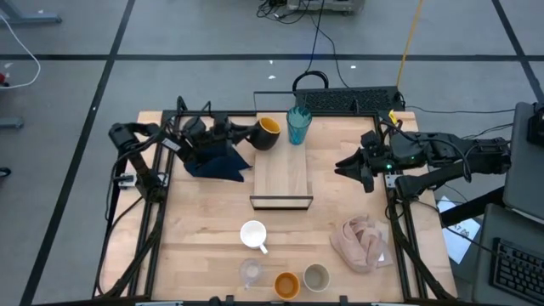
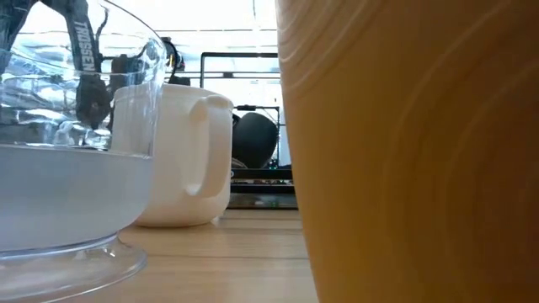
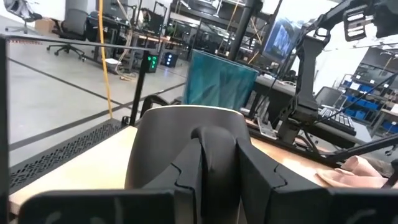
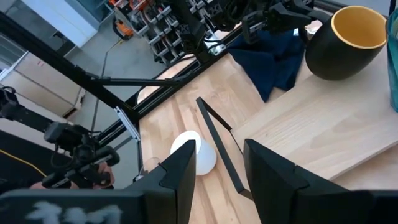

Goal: Stack small to large cups/mugs on shelf
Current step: Put the black mug on the shelf

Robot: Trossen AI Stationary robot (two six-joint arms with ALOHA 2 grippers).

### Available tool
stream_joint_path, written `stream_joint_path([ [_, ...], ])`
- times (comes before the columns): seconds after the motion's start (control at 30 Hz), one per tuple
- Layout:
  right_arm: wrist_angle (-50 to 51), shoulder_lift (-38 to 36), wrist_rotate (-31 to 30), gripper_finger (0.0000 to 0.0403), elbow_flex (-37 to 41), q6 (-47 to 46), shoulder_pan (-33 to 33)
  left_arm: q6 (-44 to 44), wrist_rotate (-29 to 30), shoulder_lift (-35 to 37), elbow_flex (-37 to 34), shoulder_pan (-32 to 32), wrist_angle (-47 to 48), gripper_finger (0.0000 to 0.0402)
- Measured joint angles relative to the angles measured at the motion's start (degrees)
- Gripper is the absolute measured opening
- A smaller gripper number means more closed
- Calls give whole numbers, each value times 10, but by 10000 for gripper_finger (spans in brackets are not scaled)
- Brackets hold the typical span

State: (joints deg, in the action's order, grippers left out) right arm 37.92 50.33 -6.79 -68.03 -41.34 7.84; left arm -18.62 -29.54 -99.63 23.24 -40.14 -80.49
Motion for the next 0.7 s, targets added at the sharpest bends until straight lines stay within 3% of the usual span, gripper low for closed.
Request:
stream_joint_path([
  [0.7,0,0,10,123,0,10,0,4,50,-2,0,44,35,70],
])
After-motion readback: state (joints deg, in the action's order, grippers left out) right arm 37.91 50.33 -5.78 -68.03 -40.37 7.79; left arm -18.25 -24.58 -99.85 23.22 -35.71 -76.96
